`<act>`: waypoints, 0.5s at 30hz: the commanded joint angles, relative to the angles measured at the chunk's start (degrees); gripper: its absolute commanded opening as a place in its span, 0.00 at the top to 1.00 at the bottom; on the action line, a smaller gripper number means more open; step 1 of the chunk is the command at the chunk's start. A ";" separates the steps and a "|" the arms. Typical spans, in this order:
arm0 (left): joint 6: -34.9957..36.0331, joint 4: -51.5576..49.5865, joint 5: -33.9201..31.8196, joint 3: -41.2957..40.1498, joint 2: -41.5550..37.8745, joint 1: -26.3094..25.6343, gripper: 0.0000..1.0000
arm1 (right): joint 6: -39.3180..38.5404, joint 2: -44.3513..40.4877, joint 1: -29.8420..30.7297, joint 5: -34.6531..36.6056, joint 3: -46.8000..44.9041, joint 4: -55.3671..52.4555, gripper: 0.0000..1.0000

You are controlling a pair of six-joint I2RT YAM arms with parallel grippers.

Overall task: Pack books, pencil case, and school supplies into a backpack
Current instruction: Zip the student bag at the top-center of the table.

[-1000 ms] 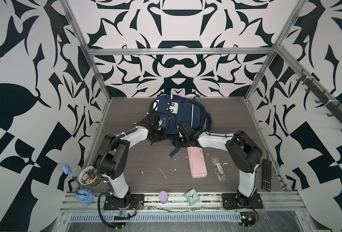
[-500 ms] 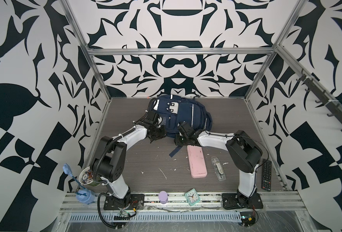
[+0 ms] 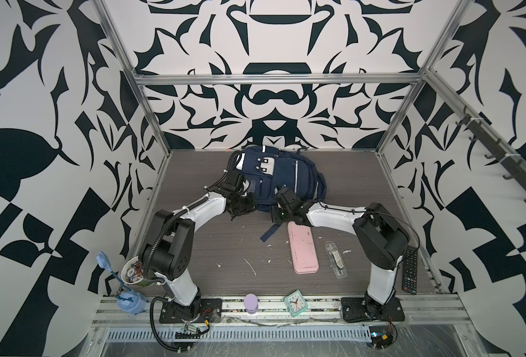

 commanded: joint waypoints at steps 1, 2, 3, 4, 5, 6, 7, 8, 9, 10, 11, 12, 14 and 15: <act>0.95 -0.54 1.09 1.88 -1.23 0.26 0.91 | -0.92 -2.39 0.47 1.85 -0.27 0.89 0.85; 0.91 -0.49 1.12 1.87 -1.19 0.43 0.91 | -1.13 -2.43 0.48 1.89 -0.27 0.56 0.88; 0.94 -0.53 1.21 1.91 -1.15 0.53 0.91 | -1.28 -2.53 0.57 1.98 -0.27 0.29 0.90; 0.94 -0.40 1.21 1.95 -1.16 0.64 0.91 | -1.37 -2.58 0.57 2.07 -0.27 0.04 0.93; 0.99 -0.54 1.21 2.01 -1.14 0.80 0.91 | -1.54 -2.68 0.57 2.15 -0.28 -0.37 0.94; 1.09 -0.48 1.21 2.04 -1.14 0.97 0.91 | -1.68 -2.88 0.57 2.15 -0.19 -0.74 0.95; 1.17 -0.60 1.13 2.12 -1.17 1.19 0.91 | -1.71 -3.09 0.59 2.15 -0.14 -1.16 0.95; 1.30 -0.64 1.07 2.20 -1.07 1.53 0.91 | -1.81 -3.47 0.65 1.96 -0.09 -1.71 0.95; 1.45 -0.81 0.97 2.28 -1.06 1.93 0.90 | -1.90 -3.76 0.70 1.66 -0.10 -2.41 0.95; 1.61 -0.97 0.80 2.34 -0.97 2.44 0.90 | -1.97 -3.94 0.75 1.34 0.06 -2.94 0.95; 1.82 -1.02 0.68 2.51 -0.82 2.93 0.90 | -2.21 -4.14 0.81 0.95 0.23 -3.89 0.95; 2.00 -1.16 0.68 2.63 -0.63 3.59 0.90 | -2.39 -4.30 0.83 0.52 0.49 -4.94 0.96; 2.18 -1.29 0.60 2.72 -0.21 4.86 0.90 | -3.18 -4.76 0.83 -0.17 0.82 -6.87 0.98; 2.19 -1.31 0.52 2.72 -0.02 5.65 0.90 | -3.62 -5.04 0.82 -0.35 1.03 -7.99 0.98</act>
